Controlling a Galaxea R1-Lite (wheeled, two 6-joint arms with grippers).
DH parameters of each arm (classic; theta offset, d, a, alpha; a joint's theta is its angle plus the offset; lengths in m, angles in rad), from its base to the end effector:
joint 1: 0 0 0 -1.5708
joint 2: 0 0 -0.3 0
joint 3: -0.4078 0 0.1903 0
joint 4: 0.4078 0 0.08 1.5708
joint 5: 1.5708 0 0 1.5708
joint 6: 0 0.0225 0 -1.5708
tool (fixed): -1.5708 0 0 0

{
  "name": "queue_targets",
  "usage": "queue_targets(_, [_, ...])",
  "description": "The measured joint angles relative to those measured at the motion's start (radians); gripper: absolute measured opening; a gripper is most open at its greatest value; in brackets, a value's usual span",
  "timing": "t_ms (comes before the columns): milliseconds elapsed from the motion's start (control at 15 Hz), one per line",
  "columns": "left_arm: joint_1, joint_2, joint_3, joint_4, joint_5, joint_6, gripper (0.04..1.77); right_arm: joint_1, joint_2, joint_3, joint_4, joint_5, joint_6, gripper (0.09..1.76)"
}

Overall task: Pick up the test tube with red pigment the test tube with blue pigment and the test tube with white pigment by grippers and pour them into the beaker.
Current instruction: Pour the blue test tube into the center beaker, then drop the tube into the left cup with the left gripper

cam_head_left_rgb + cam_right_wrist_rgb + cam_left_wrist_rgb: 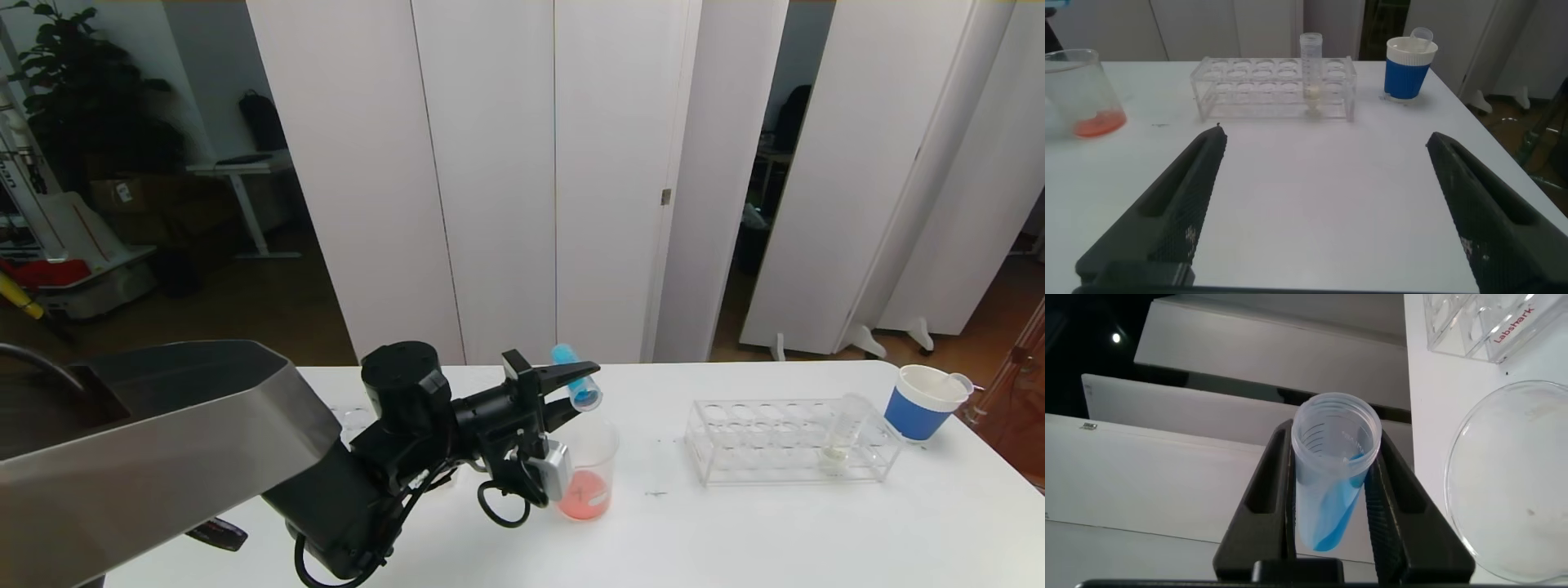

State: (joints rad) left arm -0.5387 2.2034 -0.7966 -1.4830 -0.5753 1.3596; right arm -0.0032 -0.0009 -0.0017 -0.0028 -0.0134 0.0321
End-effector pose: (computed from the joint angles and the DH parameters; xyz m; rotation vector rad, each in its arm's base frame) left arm 0.3190 -0.2049 0.0894 1.2082 -0.8187 -0.8757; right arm -0.0230 -0.0002 0.0762 0.0321 -0.0057 -0.0165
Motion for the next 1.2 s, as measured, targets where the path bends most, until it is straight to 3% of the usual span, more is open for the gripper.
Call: queue_targets(1200, [0.042,0.051,-0.049,-0.047,-0.001,0.087,0.57,0.000,0.000,0.000,0.000,0.000,0.000,1.75])
